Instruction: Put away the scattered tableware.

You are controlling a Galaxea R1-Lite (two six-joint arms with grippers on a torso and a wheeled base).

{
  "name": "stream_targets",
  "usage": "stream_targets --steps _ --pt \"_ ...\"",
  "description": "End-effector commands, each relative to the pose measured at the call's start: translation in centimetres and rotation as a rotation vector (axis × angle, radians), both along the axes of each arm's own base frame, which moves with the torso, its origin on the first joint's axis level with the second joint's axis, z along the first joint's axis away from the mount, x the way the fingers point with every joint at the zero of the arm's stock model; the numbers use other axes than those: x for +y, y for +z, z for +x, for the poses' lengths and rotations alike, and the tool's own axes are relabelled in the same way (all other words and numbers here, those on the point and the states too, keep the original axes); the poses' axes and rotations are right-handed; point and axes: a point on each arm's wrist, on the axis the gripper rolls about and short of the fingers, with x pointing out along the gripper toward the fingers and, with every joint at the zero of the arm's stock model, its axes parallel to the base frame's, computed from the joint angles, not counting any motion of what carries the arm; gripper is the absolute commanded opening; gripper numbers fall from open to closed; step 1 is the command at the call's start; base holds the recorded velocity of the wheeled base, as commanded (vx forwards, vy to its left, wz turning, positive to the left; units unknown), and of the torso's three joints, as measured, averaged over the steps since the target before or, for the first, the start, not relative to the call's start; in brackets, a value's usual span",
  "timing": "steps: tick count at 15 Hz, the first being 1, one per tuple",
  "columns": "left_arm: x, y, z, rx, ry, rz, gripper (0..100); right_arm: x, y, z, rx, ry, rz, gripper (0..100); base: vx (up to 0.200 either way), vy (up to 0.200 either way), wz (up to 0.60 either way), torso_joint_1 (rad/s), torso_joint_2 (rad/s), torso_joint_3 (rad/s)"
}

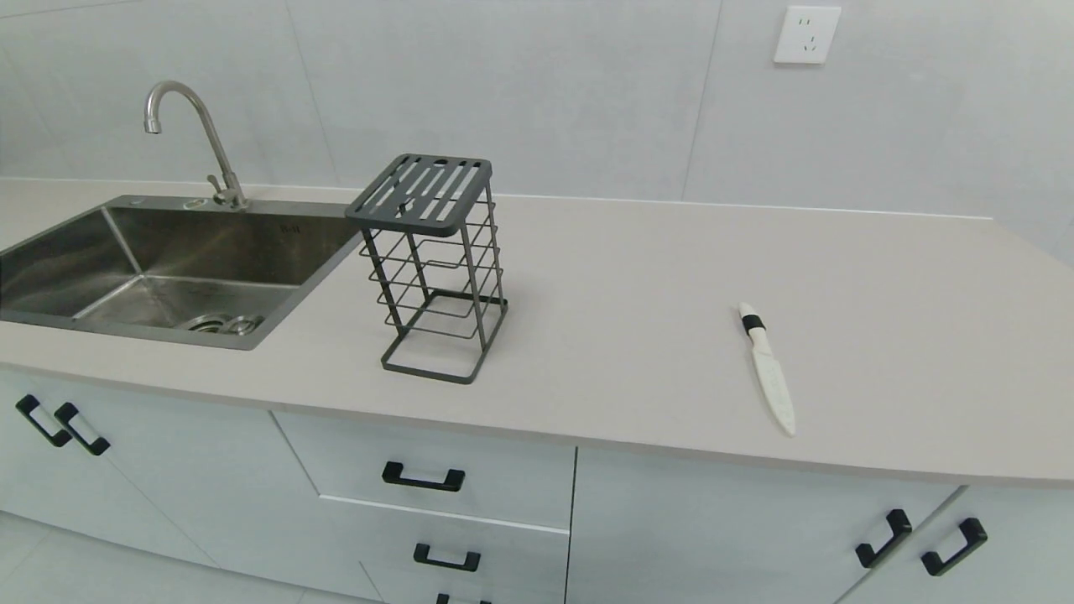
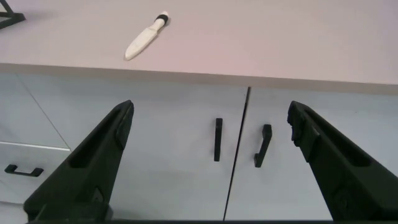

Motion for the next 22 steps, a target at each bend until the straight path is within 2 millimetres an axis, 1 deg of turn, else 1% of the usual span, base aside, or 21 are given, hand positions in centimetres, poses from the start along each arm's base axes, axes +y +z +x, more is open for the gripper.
stream_targets --steps 1,6,9,14,17,22 --pt "0.0 0.0 0.01 0.002 0.002 0.0 100 0.0 0.0 0.01 0.001 0.0 -0.001 100 0.0 0.0 -0.6 0.076 -0.13 -0.066" --pt "0.0 0.0 0.01 0.002 0.0 0.0 100 0.0 0.0 0.01 0.001 0.0 -0.001 100 0.0 0.0 0.0 0.01 -0.02 -0.007" --pt "0.0 0.0 0.01 0.002 0.0 0.0 100 0.0 0.0 0.01 0.001 0.0 -0.001 100 0.2 0.0 0.0 -0.001 0.0 0.001" --pt "0.0 0.0 0.01 0.002 0.002 0.0 100 0.0 0.0 0.01 0.001 -0.001 -0.003 100 0.0 0.0 0.0 0.004 -0.02 -0.007" --pt "0.0 0.0 0.01 0.002 0.002 0.0 100 0.0 0.0 0.01 0.001 -0.001 -0.004 100 0.0 0.0 0.0 0.198 -0.37 -0.186" --pt "0.0 0.0 0.01 0.002 0.002 0.0 100 0.0 0.0 0.01 0.001 -0.001 -0.004 100 0.0 0.0 0.0 0.281 -0.53 -0.257"
